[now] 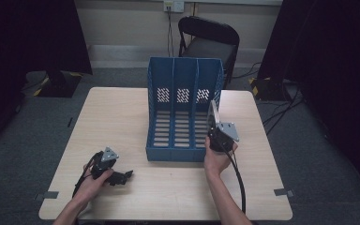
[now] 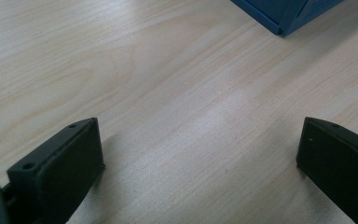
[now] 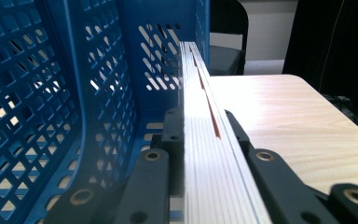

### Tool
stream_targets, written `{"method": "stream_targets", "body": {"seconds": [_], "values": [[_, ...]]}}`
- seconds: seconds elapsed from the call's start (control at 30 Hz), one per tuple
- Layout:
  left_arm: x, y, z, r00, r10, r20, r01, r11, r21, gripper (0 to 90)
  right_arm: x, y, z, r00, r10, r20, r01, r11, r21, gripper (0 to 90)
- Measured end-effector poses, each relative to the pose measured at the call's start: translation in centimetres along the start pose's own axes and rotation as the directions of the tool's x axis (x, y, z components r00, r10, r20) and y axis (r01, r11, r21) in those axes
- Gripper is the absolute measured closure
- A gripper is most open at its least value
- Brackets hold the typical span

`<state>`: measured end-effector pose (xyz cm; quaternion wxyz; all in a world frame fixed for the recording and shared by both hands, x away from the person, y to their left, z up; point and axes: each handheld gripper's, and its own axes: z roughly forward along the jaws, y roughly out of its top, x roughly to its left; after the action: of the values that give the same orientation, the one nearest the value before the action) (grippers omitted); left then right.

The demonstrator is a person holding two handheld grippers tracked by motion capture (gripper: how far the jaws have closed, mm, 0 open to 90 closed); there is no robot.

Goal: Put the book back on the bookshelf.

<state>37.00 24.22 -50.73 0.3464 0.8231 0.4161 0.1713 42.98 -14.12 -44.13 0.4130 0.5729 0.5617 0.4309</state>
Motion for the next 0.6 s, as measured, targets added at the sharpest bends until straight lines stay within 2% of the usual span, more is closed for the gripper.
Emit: {"method": "stream_targets", "body": {"seconds": [0.2,0.6], "values": [[-0.01,0.00,0.01,1.0000,-0.001,-0.002,0.001,1.0000,-0.001,0.0,0.11,-0.48,-0.08,0.9998,-0.017,0.000,0.017,1.000,-0.002,76.6],[-0.01,0.00,0.00,1.0000,0.000,0.000,0.000,1.0000,0.000,0.0,-0.27,-0.51,0.08,0.9998,0.004,-0.018,-0.004,1.000,0.027,75.4]]}}
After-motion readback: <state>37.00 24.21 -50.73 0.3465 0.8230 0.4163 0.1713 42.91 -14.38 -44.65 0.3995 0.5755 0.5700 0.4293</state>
